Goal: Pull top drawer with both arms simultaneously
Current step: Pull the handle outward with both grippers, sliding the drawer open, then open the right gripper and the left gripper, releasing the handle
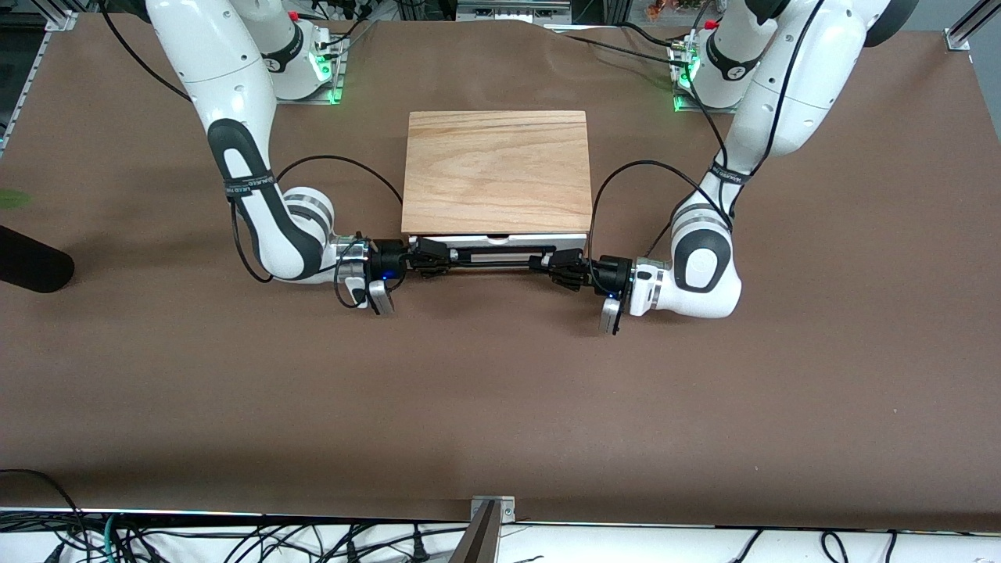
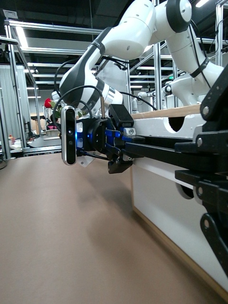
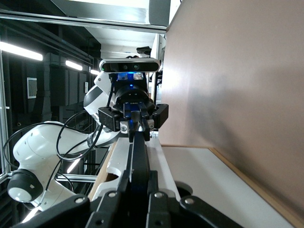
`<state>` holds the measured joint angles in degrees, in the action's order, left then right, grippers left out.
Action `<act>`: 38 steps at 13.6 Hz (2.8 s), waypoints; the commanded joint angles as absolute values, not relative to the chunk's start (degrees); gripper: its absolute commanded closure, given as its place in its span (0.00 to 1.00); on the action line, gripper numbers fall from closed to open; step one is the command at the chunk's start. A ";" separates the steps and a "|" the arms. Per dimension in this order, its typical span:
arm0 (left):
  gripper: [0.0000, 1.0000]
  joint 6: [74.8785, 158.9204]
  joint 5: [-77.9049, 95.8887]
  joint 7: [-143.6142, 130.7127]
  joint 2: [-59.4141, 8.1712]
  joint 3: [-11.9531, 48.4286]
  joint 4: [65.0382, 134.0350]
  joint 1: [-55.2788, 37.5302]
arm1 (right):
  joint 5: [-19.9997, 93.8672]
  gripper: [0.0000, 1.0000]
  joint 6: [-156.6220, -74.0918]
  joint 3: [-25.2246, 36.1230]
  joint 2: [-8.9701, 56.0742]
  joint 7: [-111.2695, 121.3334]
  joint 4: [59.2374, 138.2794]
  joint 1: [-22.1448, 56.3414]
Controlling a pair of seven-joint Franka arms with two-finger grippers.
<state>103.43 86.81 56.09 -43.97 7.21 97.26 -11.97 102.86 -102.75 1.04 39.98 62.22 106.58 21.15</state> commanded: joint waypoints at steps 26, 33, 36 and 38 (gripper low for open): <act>0.00 107.58 83.50 35.07 -65.39 2.72 57.66 -11.25 | 100.48 0.00 -112.59 1.41 54.94 47.37 77.26 20.22; 0.00 107.05 77.38 29.11 -63.02 2.64 57.57 -10.20 | 81.08 0.00 -111.97 8.16 48.97 43.26 77.26 19.95; 0.00 106.79 67.71 28.30 -59.43 2.72 57.83 -9.06 | 64.30 0.00 -111.88 10.98 43.26 37.99 77.34 19.95; 0.00 104.16 61.91 27.25 -56.35 2.55 58.18 -7.92 | 55.51 0.00 -110.05 11.60 39.83 33.86 77.43 19.95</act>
<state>106.20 66.92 28.85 -60.16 2.54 56.73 -8.89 62.17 -111.62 11.07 43.51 37.32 76.27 19.60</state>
